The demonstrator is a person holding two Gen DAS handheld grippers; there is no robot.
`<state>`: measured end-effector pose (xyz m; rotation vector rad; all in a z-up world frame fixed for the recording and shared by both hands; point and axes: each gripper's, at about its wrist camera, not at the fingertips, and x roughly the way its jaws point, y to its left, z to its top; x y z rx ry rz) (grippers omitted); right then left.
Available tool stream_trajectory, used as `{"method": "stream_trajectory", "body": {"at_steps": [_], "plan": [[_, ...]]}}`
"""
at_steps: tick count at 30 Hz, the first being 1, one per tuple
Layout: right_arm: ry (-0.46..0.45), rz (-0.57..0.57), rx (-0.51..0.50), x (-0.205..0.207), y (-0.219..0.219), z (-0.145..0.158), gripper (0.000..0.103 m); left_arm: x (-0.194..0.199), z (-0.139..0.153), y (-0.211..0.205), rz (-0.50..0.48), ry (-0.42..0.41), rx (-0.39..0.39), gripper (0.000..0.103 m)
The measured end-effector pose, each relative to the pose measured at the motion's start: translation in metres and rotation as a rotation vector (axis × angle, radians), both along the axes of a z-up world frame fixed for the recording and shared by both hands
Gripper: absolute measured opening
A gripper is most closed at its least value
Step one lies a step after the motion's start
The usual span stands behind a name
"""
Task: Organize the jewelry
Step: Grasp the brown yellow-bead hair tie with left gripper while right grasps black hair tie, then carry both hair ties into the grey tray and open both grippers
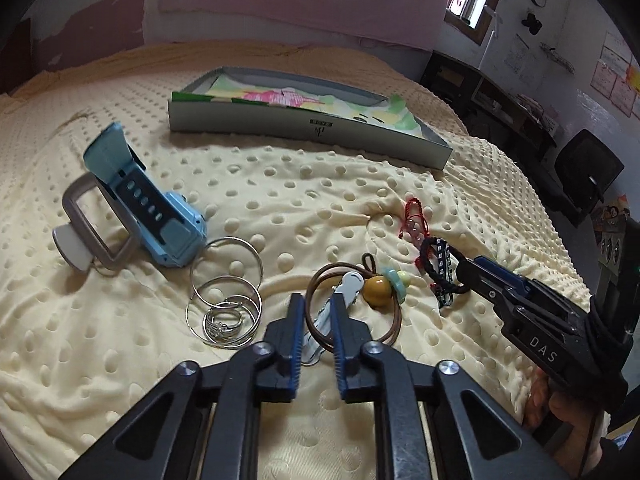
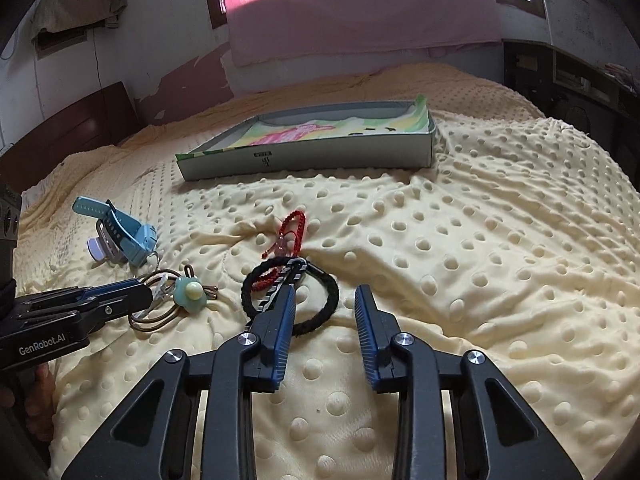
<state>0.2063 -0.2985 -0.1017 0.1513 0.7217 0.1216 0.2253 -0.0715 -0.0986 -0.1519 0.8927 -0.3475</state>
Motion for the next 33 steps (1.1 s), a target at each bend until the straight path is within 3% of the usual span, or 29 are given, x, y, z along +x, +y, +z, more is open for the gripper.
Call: {"method": "stream_trajectory", "body": {"at_steps": [8,23,27,33], "plan": [[0.032,0.005,0.012,0.007,-0.001,-0.006,0.005,-0.003,0.004,0.014,0.044,-0.013,-0.071,0.003],[-0.173,0.005,0.015,-0.009,-0.002,0.032,0.005,-0.006,0.058,0.012,0.003,-0.172,-0.098,0.003],[-0.207,0.006,0.017,0.004,0.001,0.044,0.005,0.013,0.071,0.012,0.015,-0.207,-0.108,0.003],[-0.241,-0.022,0.047,0.054,-0.003,0.059,0.005,0.066,0.089,0.011,0.064,-0.260,-0.156,0.003]]}}
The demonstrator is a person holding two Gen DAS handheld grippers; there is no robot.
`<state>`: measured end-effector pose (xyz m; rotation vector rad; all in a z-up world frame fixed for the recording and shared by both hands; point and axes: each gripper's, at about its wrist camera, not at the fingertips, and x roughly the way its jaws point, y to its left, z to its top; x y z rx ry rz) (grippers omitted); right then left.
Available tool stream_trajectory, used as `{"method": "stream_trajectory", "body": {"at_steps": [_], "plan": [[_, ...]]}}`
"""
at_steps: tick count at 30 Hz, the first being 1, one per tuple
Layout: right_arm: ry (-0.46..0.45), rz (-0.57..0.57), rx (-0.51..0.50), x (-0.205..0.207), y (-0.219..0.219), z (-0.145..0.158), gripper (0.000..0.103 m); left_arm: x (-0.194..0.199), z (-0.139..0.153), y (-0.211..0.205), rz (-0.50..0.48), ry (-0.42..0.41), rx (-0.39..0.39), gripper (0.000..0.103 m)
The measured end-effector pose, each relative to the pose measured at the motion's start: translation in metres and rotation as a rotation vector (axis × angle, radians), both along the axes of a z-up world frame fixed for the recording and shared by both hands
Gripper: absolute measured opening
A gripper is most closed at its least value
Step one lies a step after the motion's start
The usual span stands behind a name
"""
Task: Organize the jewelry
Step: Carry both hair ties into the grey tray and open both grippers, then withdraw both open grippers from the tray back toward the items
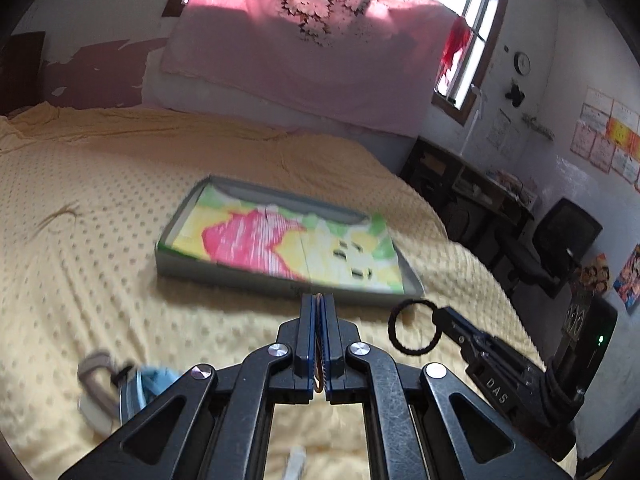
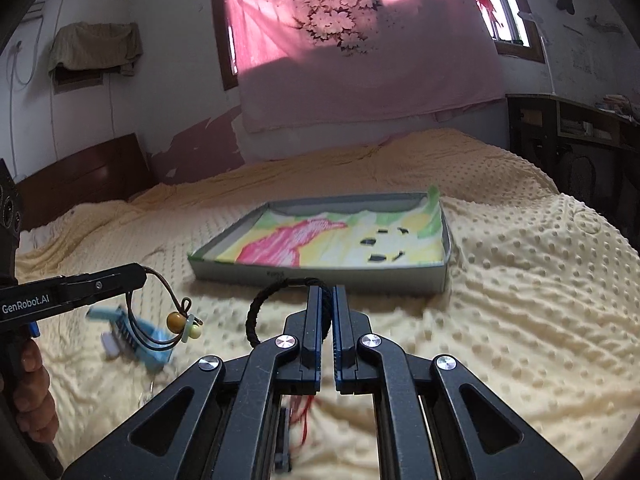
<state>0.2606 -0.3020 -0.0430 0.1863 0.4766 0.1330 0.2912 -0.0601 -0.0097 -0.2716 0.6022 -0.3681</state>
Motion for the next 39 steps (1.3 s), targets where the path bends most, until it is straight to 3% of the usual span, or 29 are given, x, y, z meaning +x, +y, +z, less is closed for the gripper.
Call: {"method": "stream_trajectory", "body": {"at_steps": [5,10,16,21,22,23,24,25,26,27,30,32,33,36,39], "plan": [[0.018,-0.053,0.020,0.060,-0.008,0.003,0.005,0.066,0.004,-0.003,0.025,-0.008,-0.039,0.003],[0.103,-0.082,0.025,0.115,-0.012,-0.012,0.005,0.123,-0.024,-0.007,0.058,0.071,-0.055,0.003],[0.181,-0.091,-0.008,0.141,-0.009,-0.035,0.005,0.144,-0.061,-0.012,0.065,0.161,-0.036,0.003],[0.203,-0.095,-0.010,0.144,-0.011,-0.042,0.008,0.140,-0.070,-0.018,0.063,0.195,-0.005,0.006],[0.203,-0.099,-0.016,0.143,-0.012,-0.041,0.018,0.138,-0.069,-0.018,0.058,0.198,-0.006,0.009],[0.198,-0.112,-0.027,0.140,-0.012,-0.040,0.037,0.137,-0.068,-0.017,0.059,0.199,-0.010,0.019],[0.185,-0.117,-0.029,0.136,-0.014,-0.038,0.046,0.134,-0.067,-0.016,0.067,0.196,-0.013,0.033],[0.162,-0.128,-0.030,0.129,-0.015,-0.034,0.051,0.128,-0.064,-0.015,0.082,0.182,-0.017,0.041],[0.143,-0.133,-0.028,0.123,-0.017,-0.030,0.051,0.121,-0.060,-0.013,0.097,0.165,-0.019,0.059],[0.124,-0.131,-0.026,0.116,-0.019,-0.025,0.051,0.110,-0.055,-0.012,0.119,0.138,-0.019,0.070],[0.061,-0.148,-0.042,0.088,-0.020,-0.008,0.054,0.081,-0.035,-0.012,0.135,0.057,-0.007,0.079],[0.007,-0.165,-0.039,0.063,-0.022,0.004,0.072,0.059,-0.021,-0.013,0.154,0.020,0.024,0.090],[-0.012,-0.167,-0.031,0.054,-0.023,0.010,0.075,0.048,-0.014,-0.014,0.160,-0.003,0.034,0.095],[-0.077,-0.176,-0.024,0.018,-0.024,0.029,0.078,0.013,0.006,-0.012,0.155,-0.076,0.048,0.102],[-0.121,-0.172,-0.014,-0.016,-0.027,0.047,0.089,-0.025,0.025,-0.008,0.161,-0.130,0.069,0.103]]}}
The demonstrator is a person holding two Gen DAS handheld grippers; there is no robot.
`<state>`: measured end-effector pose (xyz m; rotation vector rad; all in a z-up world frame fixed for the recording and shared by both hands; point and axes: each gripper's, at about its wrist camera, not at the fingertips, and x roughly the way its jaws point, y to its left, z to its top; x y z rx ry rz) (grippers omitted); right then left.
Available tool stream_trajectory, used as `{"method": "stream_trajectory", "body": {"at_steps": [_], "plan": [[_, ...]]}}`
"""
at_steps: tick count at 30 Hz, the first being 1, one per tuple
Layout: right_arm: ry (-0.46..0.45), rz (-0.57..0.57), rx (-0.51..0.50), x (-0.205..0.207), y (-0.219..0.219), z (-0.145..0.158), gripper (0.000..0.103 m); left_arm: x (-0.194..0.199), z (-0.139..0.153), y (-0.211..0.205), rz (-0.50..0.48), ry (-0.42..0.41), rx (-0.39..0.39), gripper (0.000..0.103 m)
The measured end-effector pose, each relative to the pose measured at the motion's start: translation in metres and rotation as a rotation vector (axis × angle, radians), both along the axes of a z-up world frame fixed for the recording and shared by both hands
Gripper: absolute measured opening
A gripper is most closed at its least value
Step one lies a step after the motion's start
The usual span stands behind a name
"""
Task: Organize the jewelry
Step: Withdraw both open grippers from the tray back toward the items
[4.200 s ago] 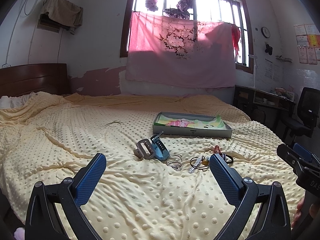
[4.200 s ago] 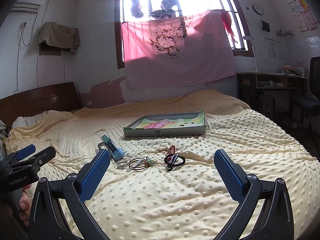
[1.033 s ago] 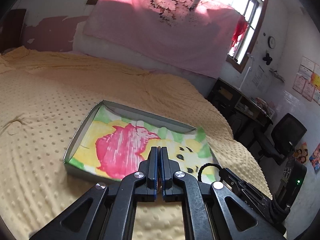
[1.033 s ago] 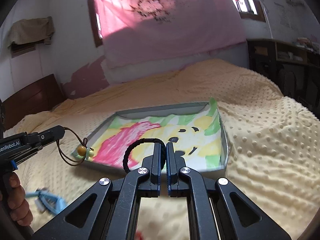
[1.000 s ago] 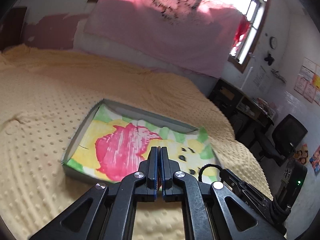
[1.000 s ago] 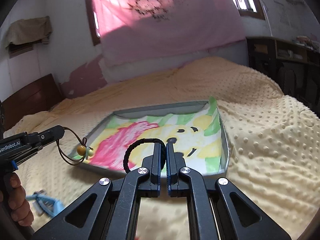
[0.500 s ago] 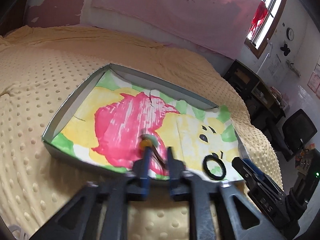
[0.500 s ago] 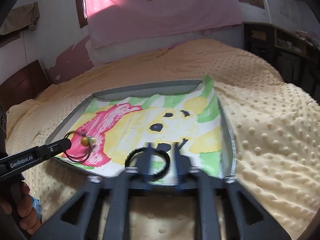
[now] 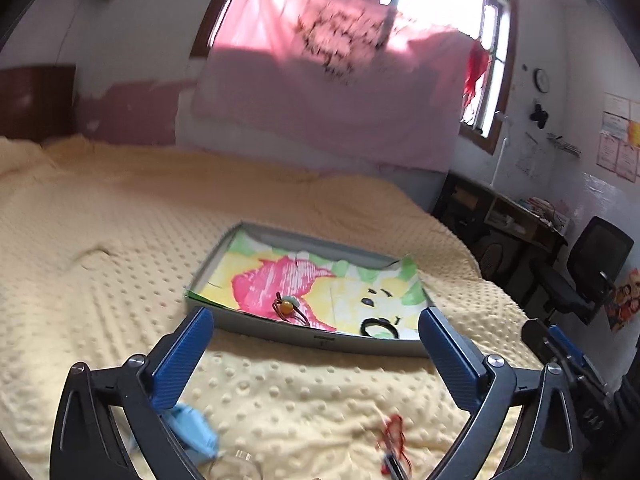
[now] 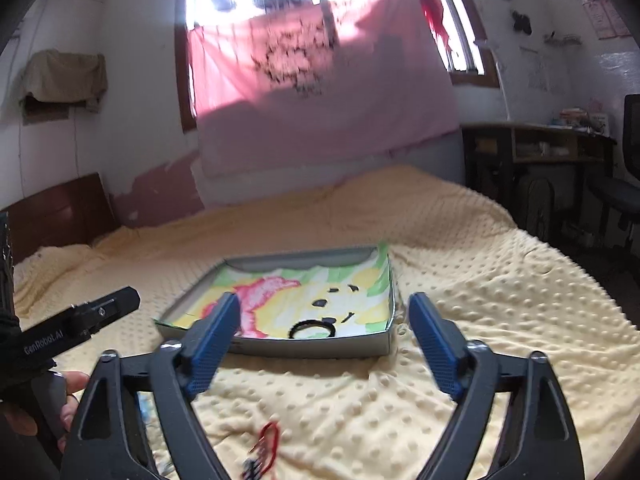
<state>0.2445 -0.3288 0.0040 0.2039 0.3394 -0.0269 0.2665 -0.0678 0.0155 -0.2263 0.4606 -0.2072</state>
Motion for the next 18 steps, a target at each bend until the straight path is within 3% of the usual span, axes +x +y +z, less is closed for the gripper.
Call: {"method": "stream_trajectory", "body": {"at_steps": [3,7,18], "plan": [[-0.045,0.009,0.010,-0.040,-0.002,0.017,0.091,-0.041,0.017,0.007,0.008,-0.051,0.013,0.103],[-0.098,0.014,-0.007,-0.095,0.004,0.039,0.101,-0.096,0.032,0.020,0.030,-0.107,0.017,0.103],[-0.139,0.033,-0.024,-0.210,0.028,0.048,0.102,-0.213,0.042,0.041,0.044,-0.193,0.085,0.103]]}}
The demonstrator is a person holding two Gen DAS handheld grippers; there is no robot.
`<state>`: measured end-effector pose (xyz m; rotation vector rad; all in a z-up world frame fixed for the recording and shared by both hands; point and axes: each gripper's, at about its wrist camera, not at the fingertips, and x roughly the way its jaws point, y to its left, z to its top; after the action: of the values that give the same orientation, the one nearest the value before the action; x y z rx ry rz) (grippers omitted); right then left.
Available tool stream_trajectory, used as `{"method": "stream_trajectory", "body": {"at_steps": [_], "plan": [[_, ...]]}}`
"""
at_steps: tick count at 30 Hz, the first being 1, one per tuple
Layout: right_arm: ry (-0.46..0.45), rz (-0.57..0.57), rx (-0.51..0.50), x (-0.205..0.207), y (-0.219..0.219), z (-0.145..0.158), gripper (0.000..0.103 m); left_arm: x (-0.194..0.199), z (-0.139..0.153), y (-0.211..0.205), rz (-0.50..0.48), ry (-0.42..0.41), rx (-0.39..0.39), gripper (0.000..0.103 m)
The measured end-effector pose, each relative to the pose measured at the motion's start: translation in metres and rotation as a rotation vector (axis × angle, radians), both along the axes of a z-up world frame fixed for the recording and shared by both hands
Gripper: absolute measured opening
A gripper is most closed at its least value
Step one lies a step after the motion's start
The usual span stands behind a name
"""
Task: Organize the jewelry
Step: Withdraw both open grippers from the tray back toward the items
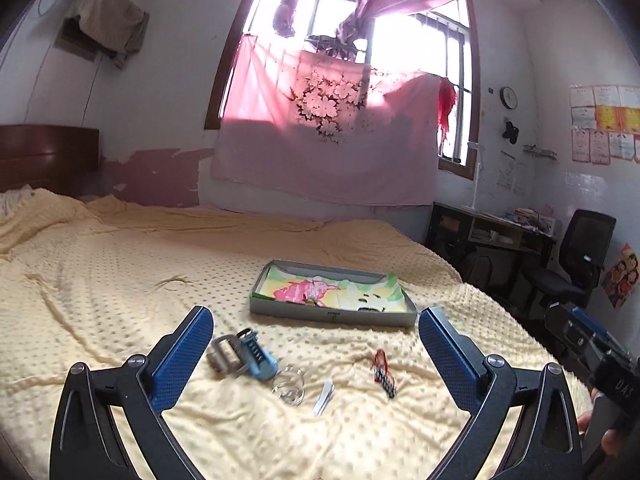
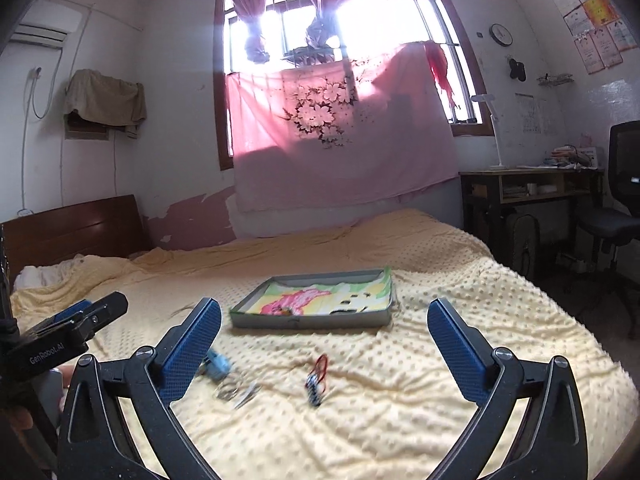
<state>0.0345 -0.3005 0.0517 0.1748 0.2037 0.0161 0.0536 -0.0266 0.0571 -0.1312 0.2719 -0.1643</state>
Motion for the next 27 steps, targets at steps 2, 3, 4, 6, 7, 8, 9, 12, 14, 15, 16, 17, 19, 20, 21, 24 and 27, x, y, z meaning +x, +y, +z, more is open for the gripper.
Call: {"method": "stream_trajectory", "body": {"at_steps": [2,3,4,6,7,8,9,12,14,15,16,17,19,20,21,24,27], "plan": [[0.003,0.007,0.005,-0.018,0.003,0.003,0.102,-0.014,0.000,0.004,-0.003,0.003,0.009,0.103],[0.002,0.004,0.000,-0.026,0.004,0.006,0.102,-0.020,0.000,0.006,-0.006,0.003,0.010,0.103],[0.002,0.002,-0.003,-0.035,0.006,0.009,0.102,-0.026,0.000,0.008,-0.007,0.004,0.011,0.103],[0.003,0.001,-0.004,-0.050,0.010,0.015,0.102,-0.037,0.000,0.012,-0.008,0.005,0.008,0.103],[0.007,0.001,-0.003,-0.057,0.010,0.018,0.102,-0.042,0.001,0.014,-0.010,0.007,0.006,0.103],[0.013,-0.002,-0.004,-0.063,0.012,0.021,0.102,-0.045,0.001,0.014,-0.011,0.010,0.005,0.103],[0.016,-0.004,-0.006,-0.068,0.014,0.023,0.102,-0.049,0.001,0.016,-0.011,0.010,0.006,0.103],[0.028,0.003,-0.021,-0.078,0.021,0.024,0.102,-0.059,0.000,0.018,-0.011,0.011,0.016,0.103],[0.042,0.009,-0.026,-0.081,0.025,0.018,0.102,-0.062,-0.005,0.018,-0.006,0.018,0.027,0.103],[0.047,0.013,-0.022,-0.080,0.025,0.015,0.102,-0.062,-0.007,0.019,-0.003,0.022,0.032,0.103],[0.055,0.015,-0.017,-0.079,0.025,0.010,0.102,-0.061,-0.012,0.020,0.003,0.030,0.039,0.103],[0.062,0.015,-0.015,-0.077,0.026,0.004,0.102,-0.061,-0.014,0.019,0.008,0.037,0.042,0.103],[0.076,0.016,-0.012,-0.071,0.028,-0.004,0.102,-0.056,-0.020,0.021,0.017,0.057,0.042,0.103],[0.083,0.018,-0.009,-0.067,0.027,-0.008,0.102,-0.054,-0.021,0.022,0.022,0.058,0.042,0.103],[0.087,0.020,-0.009,-0.063,0.028,-0.010,0.102,-0.052,-0.022,0.023,0.028,0.057,0.044,0.103],[0.089,0.029,-0.022,-0.051,0.031,-0.014,0.102,-0.041,-0.024,0.024,0.037,0.051,0.052,0.103],[0.078,0.037,-0.035,-0.037,0.032,-0.014,0.102,-0.027,-0.024,0.022,0.041,0.050,0.057,0.103]]}}
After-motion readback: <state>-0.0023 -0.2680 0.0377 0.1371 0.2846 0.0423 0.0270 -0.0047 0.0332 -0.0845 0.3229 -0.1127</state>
